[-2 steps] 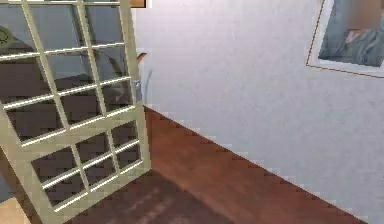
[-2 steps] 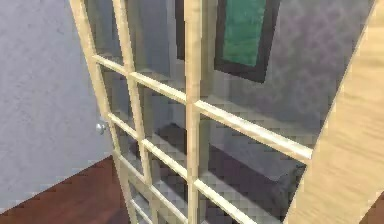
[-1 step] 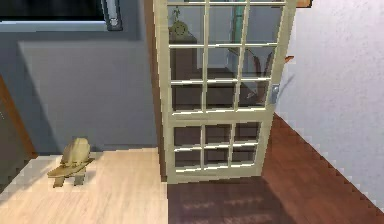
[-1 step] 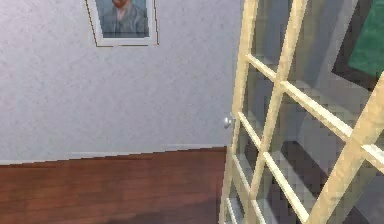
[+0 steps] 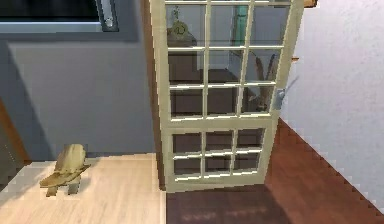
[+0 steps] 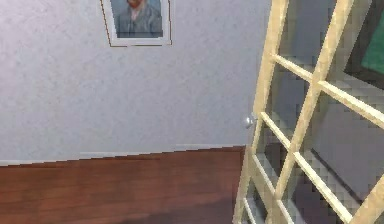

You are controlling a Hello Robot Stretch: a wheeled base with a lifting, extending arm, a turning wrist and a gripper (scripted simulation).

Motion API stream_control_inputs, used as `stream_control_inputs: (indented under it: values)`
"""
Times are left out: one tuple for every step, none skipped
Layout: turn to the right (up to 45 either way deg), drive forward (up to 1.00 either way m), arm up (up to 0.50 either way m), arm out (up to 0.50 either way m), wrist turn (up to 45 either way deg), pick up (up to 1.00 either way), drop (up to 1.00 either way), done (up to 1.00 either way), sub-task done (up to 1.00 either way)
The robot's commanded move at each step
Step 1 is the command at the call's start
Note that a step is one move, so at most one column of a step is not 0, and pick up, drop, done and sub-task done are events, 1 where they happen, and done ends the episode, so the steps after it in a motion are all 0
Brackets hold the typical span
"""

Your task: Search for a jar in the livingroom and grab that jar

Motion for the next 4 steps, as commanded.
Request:
stream_control_inputs:
  values:
    - [-45.0,0.00,0.00,0.00,0.0,0.00,0.00,0.00,0.00]
    - [0.0,0.25,0.00,0.00,0.0,0.00,0.00,0.00,0.00]
    - [-45.0,0.00,0.00,0.00,0.0,0.00,0.00,0.00,0.00]
    - [-39.0,0.00,0.00,0.00,0.0,0.00,0.00,0.00,0.00]
